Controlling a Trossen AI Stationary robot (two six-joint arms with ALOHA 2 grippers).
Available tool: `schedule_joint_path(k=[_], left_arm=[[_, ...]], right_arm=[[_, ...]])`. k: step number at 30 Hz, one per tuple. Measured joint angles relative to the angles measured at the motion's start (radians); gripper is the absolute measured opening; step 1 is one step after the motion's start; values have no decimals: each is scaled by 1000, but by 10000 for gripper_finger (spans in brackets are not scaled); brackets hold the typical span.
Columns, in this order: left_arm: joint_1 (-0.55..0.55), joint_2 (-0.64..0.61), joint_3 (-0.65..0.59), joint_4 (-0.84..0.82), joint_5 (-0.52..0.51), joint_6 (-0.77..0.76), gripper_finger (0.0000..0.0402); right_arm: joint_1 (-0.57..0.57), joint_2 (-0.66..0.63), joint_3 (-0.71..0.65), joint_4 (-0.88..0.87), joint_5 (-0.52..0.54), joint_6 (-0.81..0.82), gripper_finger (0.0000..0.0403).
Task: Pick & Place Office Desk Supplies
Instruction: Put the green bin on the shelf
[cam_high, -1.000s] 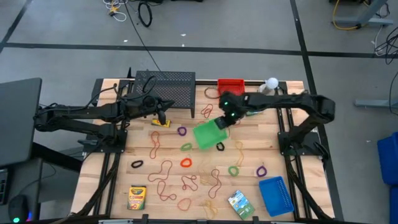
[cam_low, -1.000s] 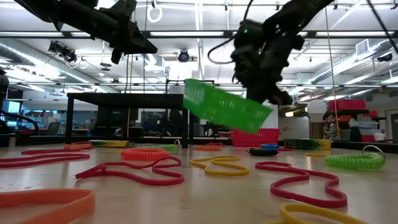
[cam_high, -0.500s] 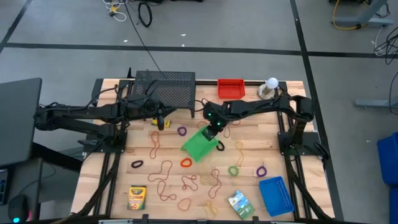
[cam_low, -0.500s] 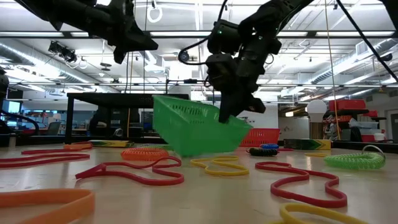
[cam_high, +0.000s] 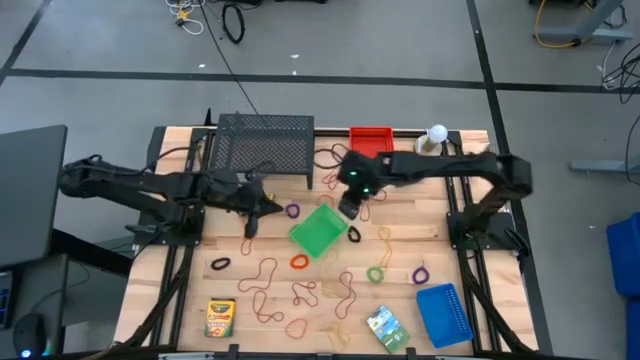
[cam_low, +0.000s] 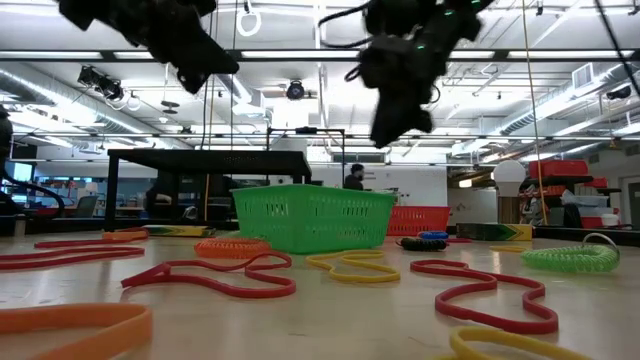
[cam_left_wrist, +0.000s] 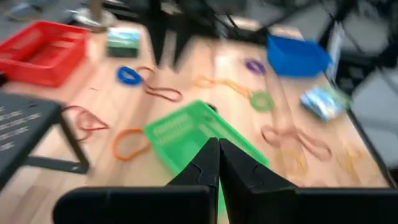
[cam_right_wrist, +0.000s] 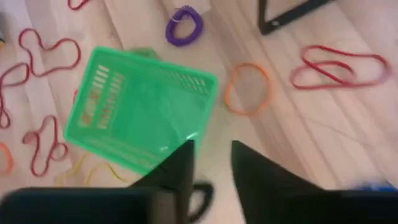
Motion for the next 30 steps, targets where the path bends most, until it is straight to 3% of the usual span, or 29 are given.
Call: schedule_joint_path(k=[3, 5, 11, 19, 30], left_arm=[[-47, 96, 73, -102, 14, 100, 9], [-72, 176, 121, -136, 14, 152, 15], [-69, 363, 255, -171, 50, 250, 66], [-107, 548, 335, -271, 37, 374, 122], [-199, 692, 340, -238, -179, 422, 154]], right_arm=[[7, -117, -143, 117, 7, -2, 30], [13, -197, -232, 199, 6, 25, 9], [21, -394, -404, 285, 54, 102, 22], [21, -529, -459, 260, 61, 93, 5], [21, -568, -460, 253, 57, 61, 9]])
